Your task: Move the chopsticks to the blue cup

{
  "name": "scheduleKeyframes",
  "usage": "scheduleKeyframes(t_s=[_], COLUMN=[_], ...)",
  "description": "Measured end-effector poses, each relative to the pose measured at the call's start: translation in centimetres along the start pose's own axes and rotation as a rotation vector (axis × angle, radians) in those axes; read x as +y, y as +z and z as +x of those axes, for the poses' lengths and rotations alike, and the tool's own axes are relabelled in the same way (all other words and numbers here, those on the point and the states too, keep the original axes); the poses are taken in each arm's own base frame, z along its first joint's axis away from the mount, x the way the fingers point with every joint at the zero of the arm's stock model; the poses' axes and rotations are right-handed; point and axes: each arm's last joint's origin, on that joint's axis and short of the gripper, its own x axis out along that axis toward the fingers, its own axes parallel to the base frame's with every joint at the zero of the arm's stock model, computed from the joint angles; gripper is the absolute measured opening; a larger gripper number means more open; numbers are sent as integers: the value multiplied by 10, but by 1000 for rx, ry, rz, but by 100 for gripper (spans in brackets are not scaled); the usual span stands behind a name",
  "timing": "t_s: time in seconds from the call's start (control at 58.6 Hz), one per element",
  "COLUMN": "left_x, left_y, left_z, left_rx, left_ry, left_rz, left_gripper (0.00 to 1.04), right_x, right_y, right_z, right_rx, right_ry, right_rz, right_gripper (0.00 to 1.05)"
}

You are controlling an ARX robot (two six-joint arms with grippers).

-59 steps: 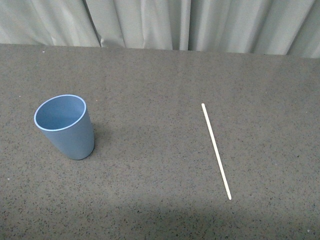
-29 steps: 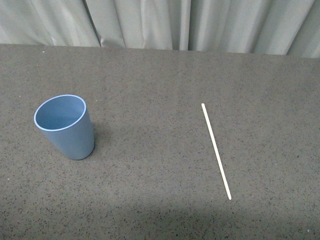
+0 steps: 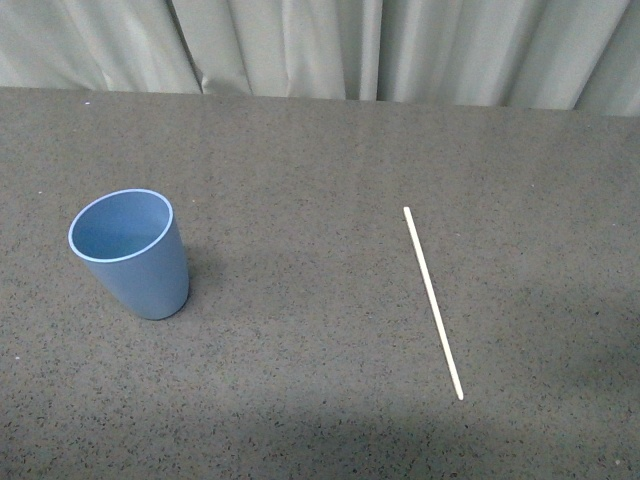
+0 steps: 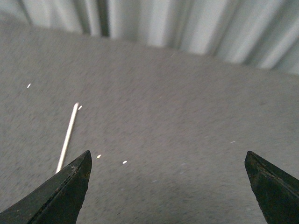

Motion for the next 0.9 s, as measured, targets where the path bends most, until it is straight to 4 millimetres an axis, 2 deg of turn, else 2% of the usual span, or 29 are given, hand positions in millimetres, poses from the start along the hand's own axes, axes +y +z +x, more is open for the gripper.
scheduleKeyframes(t_s=[0.239, 0.358, 0.478, 0.7, 0.904], left_x=[0, 0, 0, 0, 0], left_y=[0, 0, 0, 0, 0], left_z=[0, 0, 0, 0, 0], left_rx=[0, 0, 0, 0, 0], left_ry=[0, 0, 0, 0, 0], left_rz=[0, 0, 0, 0, 0], left_gripper=[98, 98, 98, 98, 98], right_x=[14, 21, 33, 56, 70], right_y=[20, 26, 32, 31, 24], right_z=[69, 96, 132, 171, 192], right_rx=[275, 377, 477, 572, 628], right_ry=[63, 90, 117, 134, 133], right_rz=[38, 72, 94, 100, 118], right_gripper=[95, 95, 95, 95, 95])
